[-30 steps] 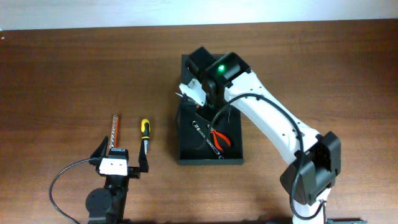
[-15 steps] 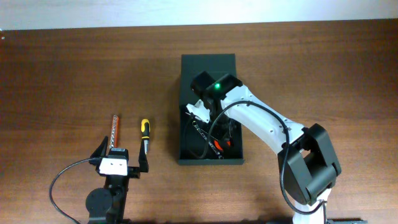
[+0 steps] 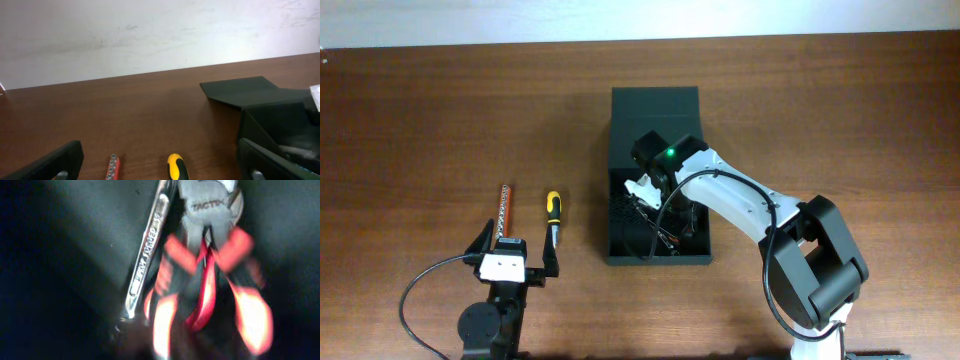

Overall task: Pack container
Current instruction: 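Lower the pliers into the box and open the right gripper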

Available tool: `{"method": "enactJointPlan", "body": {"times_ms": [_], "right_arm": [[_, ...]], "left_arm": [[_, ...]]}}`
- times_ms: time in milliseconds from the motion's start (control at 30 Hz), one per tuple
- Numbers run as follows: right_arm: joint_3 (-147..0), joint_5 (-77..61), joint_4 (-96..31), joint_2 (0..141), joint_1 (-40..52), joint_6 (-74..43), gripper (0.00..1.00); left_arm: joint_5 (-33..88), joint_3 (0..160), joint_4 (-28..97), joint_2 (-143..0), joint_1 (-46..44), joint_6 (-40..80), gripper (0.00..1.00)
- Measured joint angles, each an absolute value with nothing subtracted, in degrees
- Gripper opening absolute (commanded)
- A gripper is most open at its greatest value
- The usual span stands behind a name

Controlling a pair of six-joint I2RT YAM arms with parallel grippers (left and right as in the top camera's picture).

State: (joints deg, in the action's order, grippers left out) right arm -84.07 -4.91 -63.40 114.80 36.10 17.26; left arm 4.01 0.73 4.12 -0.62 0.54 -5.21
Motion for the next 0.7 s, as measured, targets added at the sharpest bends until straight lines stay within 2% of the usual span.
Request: {"method": "enactJointPlan", "body": {"times_ms": [33, 400, 500, 700], "right_arm": [[-84.07, -4.93, -63.2, 114.8, 36.1, 17.04, 0.99], [-85.62, -4.91, -64.75, 114.83, 36.1, 16.21, 0.99], [-92.36, -4.91, -67.9, 114.83, 36.1, 13.74, 0.99], [-116.11, -3.66, -78.87, 114.72, 36.07, 10.15, 0.99]], "left_arm": [[4.01, 0.73, 4.12, -0.62, 0.54, -5.21, 0.99], [4.03, 0.73, 4.12, -0.62, 0.54, -5.21, 0.99], [4.03, 0.73, 4.12, -0.62, 0.54, -5.21, 0.99], [4.03, 0.73, 4.1, -0.62, 0.54, -5.21, 0.99]]}}
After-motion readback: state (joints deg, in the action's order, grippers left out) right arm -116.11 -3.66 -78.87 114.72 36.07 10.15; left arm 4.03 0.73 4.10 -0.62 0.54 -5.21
